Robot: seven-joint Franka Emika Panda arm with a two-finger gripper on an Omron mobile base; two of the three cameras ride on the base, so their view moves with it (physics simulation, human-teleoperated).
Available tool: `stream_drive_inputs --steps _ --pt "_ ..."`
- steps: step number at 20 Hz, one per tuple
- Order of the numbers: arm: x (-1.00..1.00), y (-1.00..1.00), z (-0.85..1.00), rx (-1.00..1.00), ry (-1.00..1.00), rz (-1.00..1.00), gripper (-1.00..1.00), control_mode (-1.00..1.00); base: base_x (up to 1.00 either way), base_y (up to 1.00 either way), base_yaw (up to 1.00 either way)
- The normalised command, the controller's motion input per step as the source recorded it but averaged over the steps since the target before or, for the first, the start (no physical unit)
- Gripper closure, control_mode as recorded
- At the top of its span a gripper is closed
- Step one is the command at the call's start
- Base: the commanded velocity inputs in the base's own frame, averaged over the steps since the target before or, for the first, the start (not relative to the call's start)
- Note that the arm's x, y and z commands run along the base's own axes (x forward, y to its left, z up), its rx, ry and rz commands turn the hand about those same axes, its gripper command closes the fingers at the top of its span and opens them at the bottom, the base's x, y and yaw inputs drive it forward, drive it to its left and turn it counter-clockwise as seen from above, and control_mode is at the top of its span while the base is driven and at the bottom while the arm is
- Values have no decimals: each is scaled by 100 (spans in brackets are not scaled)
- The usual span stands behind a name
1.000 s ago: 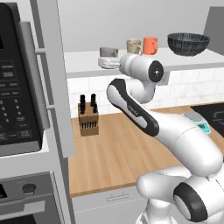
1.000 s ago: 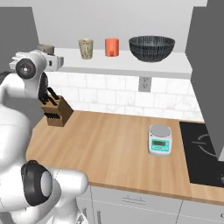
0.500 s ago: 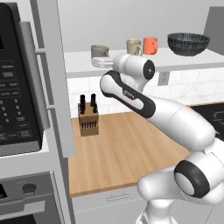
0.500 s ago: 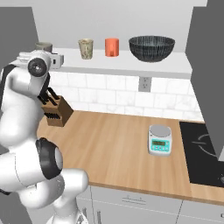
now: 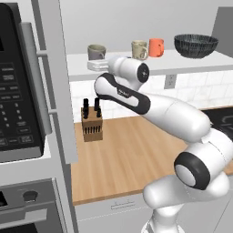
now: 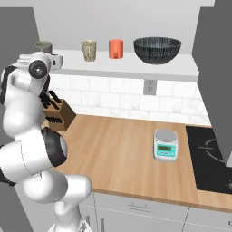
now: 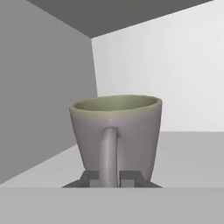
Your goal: Gather all objects into one cabinet and sort the glasses and bowls to opposite sides.
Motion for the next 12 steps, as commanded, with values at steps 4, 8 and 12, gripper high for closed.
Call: stream_drive_inputs --steps 4,8,12 --pt "18 14 1 -1 4 3 100 -100 0 0 0" --pt "22 16 0 -1 2 4 100 -100 0 0 0" --pt "21 23 0 -2 0 3 100 -100 0 0 0"
